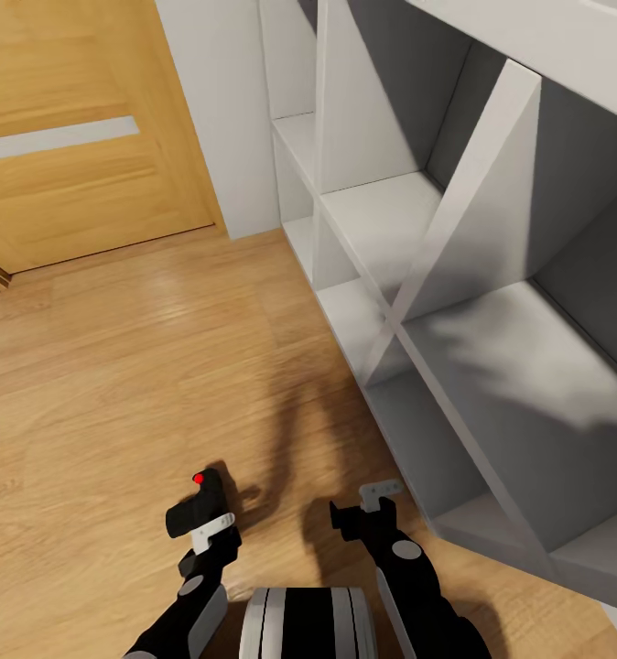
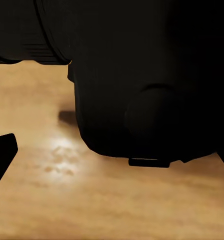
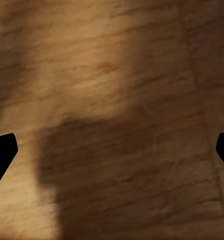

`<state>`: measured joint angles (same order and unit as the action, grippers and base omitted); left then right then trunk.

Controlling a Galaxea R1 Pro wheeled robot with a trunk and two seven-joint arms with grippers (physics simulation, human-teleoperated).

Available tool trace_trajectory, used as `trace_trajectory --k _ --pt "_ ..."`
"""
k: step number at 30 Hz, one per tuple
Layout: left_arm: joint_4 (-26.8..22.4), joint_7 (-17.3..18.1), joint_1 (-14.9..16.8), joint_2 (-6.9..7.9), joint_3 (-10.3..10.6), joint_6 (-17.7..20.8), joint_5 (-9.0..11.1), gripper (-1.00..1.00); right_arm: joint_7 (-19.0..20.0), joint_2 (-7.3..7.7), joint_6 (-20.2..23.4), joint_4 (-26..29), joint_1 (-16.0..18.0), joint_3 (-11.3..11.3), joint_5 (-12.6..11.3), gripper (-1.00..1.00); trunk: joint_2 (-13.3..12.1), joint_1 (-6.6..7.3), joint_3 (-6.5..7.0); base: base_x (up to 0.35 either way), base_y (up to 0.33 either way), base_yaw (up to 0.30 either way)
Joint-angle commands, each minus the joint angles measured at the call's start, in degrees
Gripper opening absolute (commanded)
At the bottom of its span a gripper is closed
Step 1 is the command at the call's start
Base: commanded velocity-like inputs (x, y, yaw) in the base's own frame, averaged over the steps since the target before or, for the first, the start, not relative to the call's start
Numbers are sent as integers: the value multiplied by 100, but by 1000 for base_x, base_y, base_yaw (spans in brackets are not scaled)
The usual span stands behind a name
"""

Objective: Attach the digital camera to the camera tripod in the bedroom.

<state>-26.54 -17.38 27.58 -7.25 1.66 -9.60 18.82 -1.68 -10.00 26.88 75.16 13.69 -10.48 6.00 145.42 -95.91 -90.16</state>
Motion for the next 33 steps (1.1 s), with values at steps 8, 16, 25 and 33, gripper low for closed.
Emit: trace_trajectory --k 8,16,25,33 --pt "-14 -20 2 -20 24 -33 29 100 -7 0 37 15 2 -6 59 100 1 1 -3 0 0 0" --pt "-17 -23 2 -30 27 -33 33 100 -7 0 36 16 2 -6 59 100 1 1 -3 0 0 0" --pt "-18 -36 2 -31 28 -35 33 100 -7 0 38 16 2 -6 59 100 1 1 -3 122 0 0" --pt "-10 -38 2 -29 28 -45 34 100 -7 0 40 16 2 -6 59 100 1 1 -3 23 0 0"
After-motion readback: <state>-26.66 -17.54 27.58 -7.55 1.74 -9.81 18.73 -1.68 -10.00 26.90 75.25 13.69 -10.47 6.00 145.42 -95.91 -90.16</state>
